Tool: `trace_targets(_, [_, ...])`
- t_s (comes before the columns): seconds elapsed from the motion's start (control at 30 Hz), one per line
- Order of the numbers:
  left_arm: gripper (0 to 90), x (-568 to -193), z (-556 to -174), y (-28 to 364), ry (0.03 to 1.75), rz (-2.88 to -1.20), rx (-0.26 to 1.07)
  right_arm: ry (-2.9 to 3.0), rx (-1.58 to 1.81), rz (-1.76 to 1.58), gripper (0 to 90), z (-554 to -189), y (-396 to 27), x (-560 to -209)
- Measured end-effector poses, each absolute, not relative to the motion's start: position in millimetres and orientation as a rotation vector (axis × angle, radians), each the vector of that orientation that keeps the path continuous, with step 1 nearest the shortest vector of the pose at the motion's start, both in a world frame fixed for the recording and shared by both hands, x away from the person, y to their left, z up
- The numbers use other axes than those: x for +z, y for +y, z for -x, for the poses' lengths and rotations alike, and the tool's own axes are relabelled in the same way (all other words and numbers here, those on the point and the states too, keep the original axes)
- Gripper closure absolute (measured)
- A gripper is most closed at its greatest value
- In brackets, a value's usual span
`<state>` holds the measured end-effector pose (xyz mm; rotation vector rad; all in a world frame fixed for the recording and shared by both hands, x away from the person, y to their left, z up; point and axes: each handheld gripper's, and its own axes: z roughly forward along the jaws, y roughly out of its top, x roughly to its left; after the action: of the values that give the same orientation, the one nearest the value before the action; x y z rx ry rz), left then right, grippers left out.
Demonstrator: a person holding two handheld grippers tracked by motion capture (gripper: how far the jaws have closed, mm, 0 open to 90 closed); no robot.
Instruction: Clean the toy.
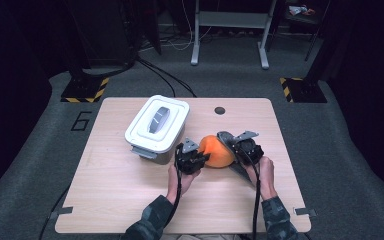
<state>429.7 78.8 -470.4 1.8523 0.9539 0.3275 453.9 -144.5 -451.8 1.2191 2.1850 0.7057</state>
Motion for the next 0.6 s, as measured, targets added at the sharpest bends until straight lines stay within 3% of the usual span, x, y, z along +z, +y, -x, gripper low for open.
trace_targets(0.33, [79.5, -472.0, -430.0, 81.3, 0.964, -1.845, 0.321, 2.227, 0.674, -1.302, 81.4, -467.9, -157.5, -481.3])
trace_targets(0.6, [79.3, -471.6, -430.6, 82.4, 0.964, -1.845, 0.325, 2.133, 0.786, -1.263, 81.4, -447.6, -158.8, -442.4])
